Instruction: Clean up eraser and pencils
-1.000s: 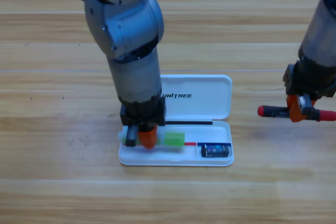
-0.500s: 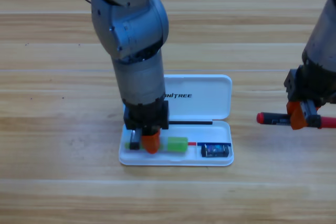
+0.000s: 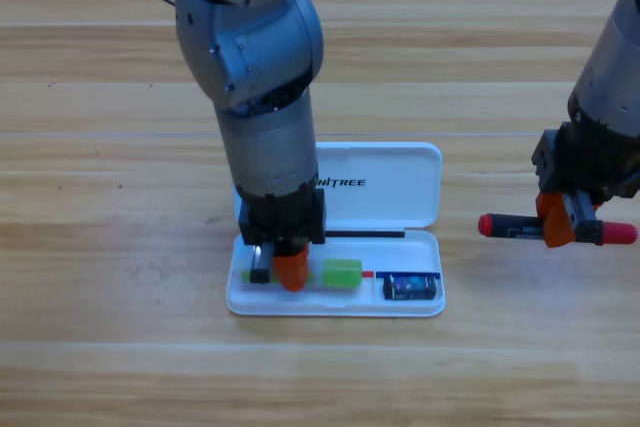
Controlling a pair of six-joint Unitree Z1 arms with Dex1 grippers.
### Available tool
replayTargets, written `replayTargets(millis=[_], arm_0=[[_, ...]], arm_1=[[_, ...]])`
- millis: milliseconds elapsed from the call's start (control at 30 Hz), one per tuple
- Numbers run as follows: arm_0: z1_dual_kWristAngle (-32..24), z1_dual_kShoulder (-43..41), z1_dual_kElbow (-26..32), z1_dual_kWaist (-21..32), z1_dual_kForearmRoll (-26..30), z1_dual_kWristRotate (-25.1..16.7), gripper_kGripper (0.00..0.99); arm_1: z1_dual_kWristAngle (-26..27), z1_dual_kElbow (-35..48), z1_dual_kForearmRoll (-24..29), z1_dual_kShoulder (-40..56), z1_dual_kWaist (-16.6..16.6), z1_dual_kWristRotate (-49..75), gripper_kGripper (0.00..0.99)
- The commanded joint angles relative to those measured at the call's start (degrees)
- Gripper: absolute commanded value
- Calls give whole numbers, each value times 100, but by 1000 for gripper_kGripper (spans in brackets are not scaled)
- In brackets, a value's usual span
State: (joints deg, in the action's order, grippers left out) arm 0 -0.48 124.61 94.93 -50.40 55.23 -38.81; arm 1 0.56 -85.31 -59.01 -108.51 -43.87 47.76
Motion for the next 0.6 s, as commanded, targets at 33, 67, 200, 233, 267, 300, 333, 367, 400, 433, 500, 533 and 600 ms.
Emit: replayTargets(millis=[33, 67, 200, 233, 267, 300, 333, 367, 400, 433, 500, 533, 600], arm_0=[[-32, 178, -62, -111, 49, 75, 0], [-32, 160, -62, -111, 49, 75, 0], [-67, 134, -71, -111, 49, 75, 0], [-58, 116, -80, -111, 58, 84, 0], [-58, 116, -89, -111, 58, 119, 72], [-58, 125, -89, -111, 84, 128, 391], [-58, 125, -89, -111, 102, 137, 718], [-58, 134, -89, -111, 111, 154, 948], [-49, 143, -89, -111, 120, 172, 989], [-40, 152, -97, -111, 120, 172, 990], [-32, 160, -97, -111, 128, 181, 990], [-32, 169, -97, -111, 128, 190, 990], [-32, 187, -97, -111, 137, 190, 990]], arm_1=[[102, -47, -110, -197, -174, -57, 0], [93, -56, -110, -206, -183, -57, 0], [102, -109, -110, -267, -209, -65, 0], [102, -126, -110, -285, -218, -65, 0], [102, -144, -110, -302, -227, -65, 0], [102, -161, -110, -329, -236, -74, 0], [102, -188, -110, -355, -236, -74, 0], [102, -214, -110, -381, -236, -74, 0], [102, -232, -110, -399, -236, -74, 0], [102, -249, -110, -425, -244, -83, 0], [102, -284, -110, -469, -244, -83, 0], [102, -302, -110, -487, -244, -83, 0], [111, -346, -110, -531, -271, -83, 0]])
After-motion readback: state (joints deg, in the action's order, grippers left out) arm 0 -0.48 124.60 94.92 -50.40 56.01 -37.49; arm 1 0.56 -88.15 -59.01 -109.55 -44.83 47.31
